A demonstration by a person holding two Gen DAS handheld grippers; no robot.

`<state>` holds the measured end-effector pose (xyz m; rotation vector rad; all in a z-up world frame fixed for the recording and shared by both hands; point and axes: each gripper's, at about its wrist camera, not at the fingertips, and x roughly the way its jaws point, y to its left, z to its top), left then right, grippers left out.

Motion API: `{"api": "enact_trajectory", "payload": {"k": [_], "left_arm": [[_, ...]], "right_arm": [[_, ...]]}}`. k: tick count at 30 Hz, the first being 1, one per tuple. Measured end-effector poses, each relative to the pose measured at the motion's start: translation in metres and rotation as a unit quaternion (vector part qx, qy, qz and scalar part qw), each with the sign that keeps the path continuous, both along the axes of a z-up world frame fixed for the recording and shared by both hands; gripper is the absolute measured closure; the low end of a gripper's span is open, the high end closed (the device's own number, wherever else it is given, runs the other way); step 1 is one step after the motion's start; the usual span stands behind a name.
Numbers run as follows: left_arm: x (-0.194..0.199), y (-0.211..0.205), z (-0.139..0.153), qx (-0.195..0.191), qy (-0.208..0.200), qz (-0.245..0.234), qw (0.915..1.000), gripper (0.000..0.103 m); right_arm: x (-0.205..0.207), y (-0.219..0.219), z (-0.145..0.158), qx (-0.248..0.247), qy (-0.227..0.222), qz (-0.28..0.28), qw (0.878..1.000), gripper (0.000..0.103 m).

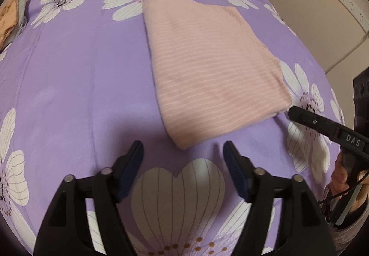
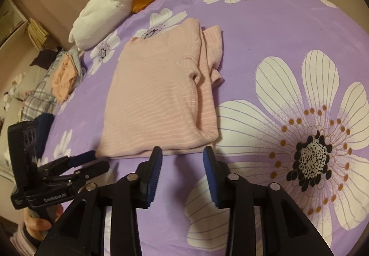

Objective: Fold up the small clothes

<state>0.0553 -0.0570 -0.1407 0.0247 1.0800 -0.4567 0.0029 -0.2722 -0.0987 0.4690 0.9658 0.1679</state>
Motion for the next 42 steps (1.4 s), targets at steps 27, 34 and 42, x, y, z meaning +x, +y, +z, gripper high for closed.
{"api": "enact_trajectory", "payload": {"k": [27,34,42], "left_arm": [[0.051,0.009,0.000,-0.088,0.049,0.030,0.9944,0.017],[0.064,0.004,-0.003,-0.105,0.055,0.029,0.9926,0.017],[0.078,-0.002,-0.007,-0.115,0.053,0.027,0.9916,0.017]], "right_arm": [[0.034,-0.037,-0.017,0.139,0.014,-0.046,0.989,0.030],[0.045,-0.049,-0.023,0.165,0.013,-0.059,0.984,0.027],[0.058,-0.054,-0.026,0.180,0.013,-0.061,0.982,0.024]]}}
